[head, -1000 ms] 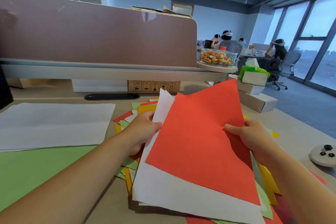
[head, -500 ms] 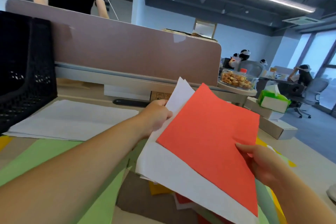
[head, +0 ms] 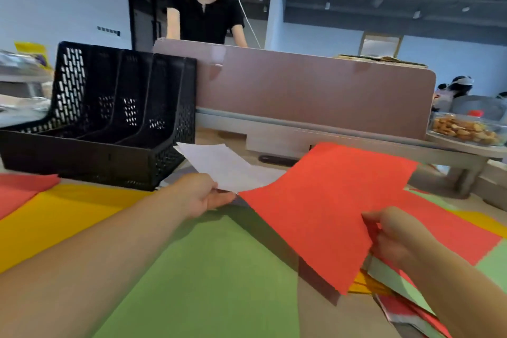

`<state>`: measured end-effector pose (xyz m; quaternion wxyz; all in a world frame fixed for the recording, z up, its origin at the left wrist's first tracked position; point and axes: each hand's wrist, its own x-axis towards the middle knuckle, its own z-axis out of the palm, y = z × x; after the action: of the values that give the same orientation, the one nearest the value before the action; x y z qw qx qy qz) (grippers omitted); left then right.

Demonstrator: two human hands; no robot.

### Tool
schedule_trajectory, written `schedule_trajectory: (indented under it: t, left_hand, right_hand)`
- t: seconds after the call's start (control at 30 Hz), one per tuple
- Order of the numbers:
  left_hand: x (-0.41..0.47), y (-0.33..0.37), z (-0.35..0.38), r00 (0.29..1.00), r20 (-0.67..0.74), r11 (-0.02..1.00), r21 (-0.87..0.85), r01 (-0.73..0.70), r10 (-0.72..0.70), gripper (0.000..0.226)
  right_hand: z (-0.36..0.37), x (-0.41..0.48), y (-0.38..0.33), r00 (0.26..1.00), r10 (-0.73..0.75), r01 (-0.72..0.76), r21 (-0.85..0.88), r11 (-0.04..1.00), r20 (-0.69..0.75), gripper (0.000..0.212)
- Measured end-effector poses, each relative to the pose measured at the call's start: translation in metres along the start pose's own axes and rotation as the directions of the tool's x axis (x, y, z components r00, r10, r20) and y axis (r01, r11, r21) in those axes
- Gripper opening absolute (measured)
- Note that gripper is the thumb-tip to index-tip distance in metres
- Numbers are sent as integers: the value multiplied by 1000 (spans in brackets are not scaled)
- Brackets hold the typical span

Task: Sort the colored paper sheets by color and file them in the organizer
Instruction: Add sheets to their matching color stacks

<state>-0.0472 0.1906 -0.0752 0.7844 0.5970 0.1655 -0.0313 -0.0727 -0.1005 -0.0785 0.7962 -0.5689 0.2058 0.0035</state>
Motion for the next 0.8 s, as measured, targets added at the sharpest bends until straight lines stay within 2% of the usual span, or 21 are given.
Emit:
schedule_trajectory:
  t: [0.1,0.2,0.43,0.5,0.63,0.7,0.8]
  left_hand:
    - [3,3,-4,999,-41,991,-131,-34,29,25]
    - [8,1,-2,1000,-19,978,-207,-2,-2,24]
    - [15,0,3,992,88,956,-271,111,-90,24]
    - [18,1,0,985,128,971,-192,142,-118,28]
    - [6,8,-10,965,180,979,108,173,-190,31]
    - [-8,16,-18,963,191,959,245,140,-189,36]
    - [-29,28,-40,976,175,930,363,60,-132,38]
  right_hand:
    - [10,-1,6,997,-62,64,30,998,-49,26]
    - [12,-2,8,994,-82,87,63,994,-76,28]
    - [7,-10,4,993,-80,83,37,996,-88,26]
    - [7,-13,3,994,-72,75,35,997,-80,27]
    - [18,-21,-1,997,-53,53,-6,999,-48,26]
    - [30,-26,-3,999,-51,50,-31,998,-13,27]
    - [54,-36,-3,995,-68,71,-31,997,66,28]
